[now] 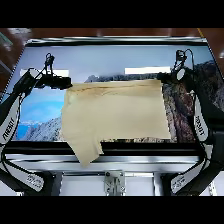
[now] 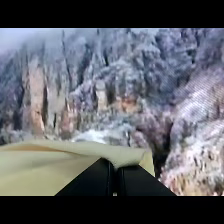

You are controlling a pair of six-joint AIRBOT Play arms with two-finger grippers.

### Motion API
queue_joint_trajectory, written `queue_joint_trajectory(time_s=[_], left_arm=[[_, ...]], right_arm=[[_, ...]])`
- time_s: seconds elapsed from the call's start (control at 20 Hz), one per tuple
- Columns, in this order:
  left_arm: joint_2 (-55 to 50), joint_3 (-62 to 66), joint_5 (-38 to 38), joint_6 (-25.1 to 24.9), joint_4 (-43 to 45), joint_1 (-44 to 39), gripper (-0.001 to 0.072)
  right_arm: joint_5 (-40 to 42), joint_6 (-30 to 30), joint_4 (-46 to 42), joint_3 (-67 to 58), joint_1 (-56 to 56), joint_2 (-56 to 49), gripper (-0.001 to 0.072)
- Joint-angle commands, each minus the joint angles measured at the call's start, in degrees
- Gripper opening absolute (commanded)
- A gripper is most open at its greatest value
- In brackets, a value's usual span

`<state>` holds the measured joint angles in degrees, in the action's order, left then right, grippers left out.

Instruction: Fold the shirts.

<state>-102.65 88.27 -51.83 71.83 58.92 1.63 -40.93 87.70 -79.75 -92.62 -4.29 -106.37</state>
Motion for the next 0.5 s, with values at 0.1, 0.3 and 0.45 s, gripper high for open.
queue_joint_trajectory(time_s=[0.1, 0.3, 0.45], left_arm=[[-1.2, 0.9, -22.8, 6.9, 11.7, 0.0, 0.0035], [-1.8, 0.9, -23.3, 8.4, 11.0, -0.1, 0.0036], [-2.5, 0.9, -23.3, 8.4, 8.6, -0.7, 0.0036]], right_arm=[[-19.4, -1.3, 0.2, 0.0, -2.8, -0.9, 0.0060], [-22.6, -1.3, 0.2, 0.0, -2.9, -1.8, 0.0060], [-24.0, -1.1, 0.4, 0.0, -2.8, -2.1, 0.0060]])
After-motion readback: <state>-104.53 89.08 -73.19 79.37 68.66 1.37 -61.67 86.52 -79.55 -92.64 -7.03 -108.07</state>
